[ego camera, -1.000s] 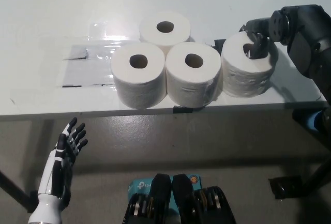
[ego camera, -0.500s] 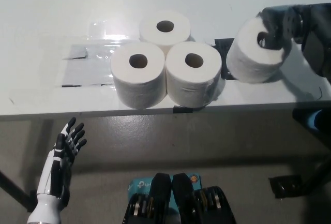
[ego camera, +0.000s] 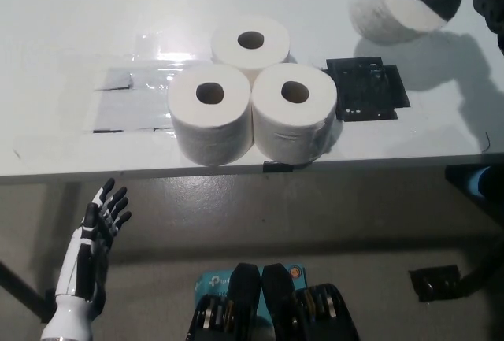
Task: A few rolls of toilet paper are kept infront of the robot and the robot uses its right hand to lift one of the rolls and and places it on top of the other rolls to stack it.
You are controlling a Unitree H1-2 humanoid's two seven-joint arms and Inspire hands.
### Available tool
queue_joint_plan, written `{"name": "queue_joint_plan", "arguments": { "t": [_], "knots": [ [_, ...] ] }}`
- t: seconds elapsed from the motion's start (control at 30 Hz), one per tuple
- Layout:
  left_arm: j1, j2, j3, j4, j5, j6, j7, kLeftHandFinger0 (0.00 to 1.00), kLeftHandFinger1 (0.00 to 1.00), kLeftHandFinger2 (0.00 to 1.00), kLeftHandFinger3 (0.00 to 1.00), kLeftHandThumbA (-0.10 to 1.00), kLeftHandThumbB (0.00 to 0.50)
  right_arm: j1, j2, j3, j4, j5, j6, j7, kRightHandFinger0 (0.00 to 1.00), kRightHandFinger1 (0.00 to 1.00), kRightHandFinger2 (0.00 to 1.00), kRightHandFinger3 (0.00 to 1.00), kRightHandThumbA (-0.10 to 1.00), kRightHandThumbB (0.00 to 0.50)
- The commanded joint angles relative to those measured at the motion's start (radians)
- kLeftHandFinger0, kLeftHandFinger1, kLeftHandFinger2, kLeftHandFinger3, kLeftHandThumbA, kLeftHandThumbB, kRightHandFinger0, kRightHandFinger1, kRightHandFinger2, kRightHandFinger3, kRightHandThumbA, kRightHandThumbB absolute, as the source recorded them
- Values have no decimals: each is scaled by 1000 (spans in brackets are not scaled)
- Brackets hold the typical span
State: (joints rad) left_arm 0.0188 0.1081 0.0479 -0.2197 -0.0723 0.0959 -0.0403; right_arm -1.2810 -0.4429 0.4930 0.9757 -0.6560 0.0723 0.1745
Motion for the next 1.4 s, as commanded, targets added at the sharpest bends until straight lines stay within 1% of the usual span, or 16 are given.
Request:
{"name": "queue_joint_plan", "arguments": {
  "t": [0.0, 0.1, 0.17, 0.2, 0.23, 0.27, 0.4, 0.47, 0.53, 0.63, 0.87, 1.0, 1.1, 1.3, 1.33, 1.37],
  "knots": [
    [-5, 16, 3, -23, -1, -24, -14, 1000, 1000, 1000, 1000, 1000, 94, -9, -36, -60, -91, -18, 20, -159, 16, 369, 614, 506, -73, 116],
    [0, 18, 3, -20, -1, -31, -17, 1000, 1000, 1000, 1000, 1000, 60, 28, -34, -94, -142, -26, 8, -235, 0, 259, 497, 422, -44, 136],
    [2, 18, 6, -19, -7, -33, -18, 1000, 1000, 1000, 1000, 1000, 41, 49, -31, -112, -212, -23, 20, -226, 0, 209, 469, 429, -38, 108],
    [3, 19, 7, -20, -8, -34, -18, 1000, 1000, 1000, 1000, 1000, 31, 50, -28, -115, -217, -25, 19, -225, 0, 168, 442, 409, 63, 105],
    [4, 18, 7, -21, -4, -31, -15, 1000, 1000, 1000, 1000, 1000, 34, 57, -26, -122, -259, -28, 32, -204, 0, 201, 460, 432, -4, 102],
    [4, 18, 9, -20, -4, -29, -14, 1000, 1000, 1000, 1000, 1000, 34, 64, -22, -128, -302, -26, 47, -179, 0, 165, 434, 411, -15, 102],
    [7, 19, 6, -18, -1, -36, -17, 1000, 1000, 1000, 1000, 1000, 22, 77, -6, -143, -436, 9, 84, -53, 0, 3, 259, 219, 67, 118],
    [5, 16, 5, -16, -2, -37, -16, 1000, 1000, 1000, 1000, 1000, 32, 86, 2, -137, -519, 19, 114, 16, 0, 134, 451, 220, 57, 104],
    [6, 14, 5, -18, -6, -34, -17, 1000, 1000, 1000, 1000, 1000, 54, 95, 9, -125, -585, 14, 139, 61, 0, 274, 605, 340, 41, 113],
    [6, 14, 4, -20, -7, -31, -18, 1000, 1000, 1000, 1000, 1000, 63, 100, 23, -107, -672, -1, 190, 132, 0, 343, 658, 501, 54, 98],
    [4, 19, 2, -22, -1, -29, -19, 1000, 1000, 1000, 1000, 1000, 65, 84, 50, -84, -731, -5, 241, 227, 0, 323, 615, 494, 19, 101],
    [5, 21, 0, -27, 6, -22, -18, 1000, 1000, 1000, 1000, 1000, 69, 81, 64, -63, -728, 0, 233, 279, 0, 151, 411, 340, -9, 106],
    [0, 19, 3, -23, -5, -29, -20, 1000, 1000, 1000, 1000, 1000, 88, 77, 73, -23, -698, -12, 196, 302, 0, 228, 537, 352, -24, 112],
    [0, 19, 1, -20, 1, -32, -17, 1000, 1000, 1000, 1000, 1000, 112, 66, 93, 40, -605, -34, 123, 285, 0, 162, 443, 265, 18, 146],
    [0, 19, 1, -23, 1, -28, -17, 1000, 1000, 1000, 1000, 1000, 121, 61, 102, 48, -581, -33, 115, 282, 0, 110, 407, 233, -2, 135],
    [-2, 19, 1, -26, 1, -21, -17, 1000, 1000, 1000, 1000, 1000, 123, 56, 110, 53, -560, -32, 106, 275, 0, 131, 451, 243, -19, 128]
  ]
}}
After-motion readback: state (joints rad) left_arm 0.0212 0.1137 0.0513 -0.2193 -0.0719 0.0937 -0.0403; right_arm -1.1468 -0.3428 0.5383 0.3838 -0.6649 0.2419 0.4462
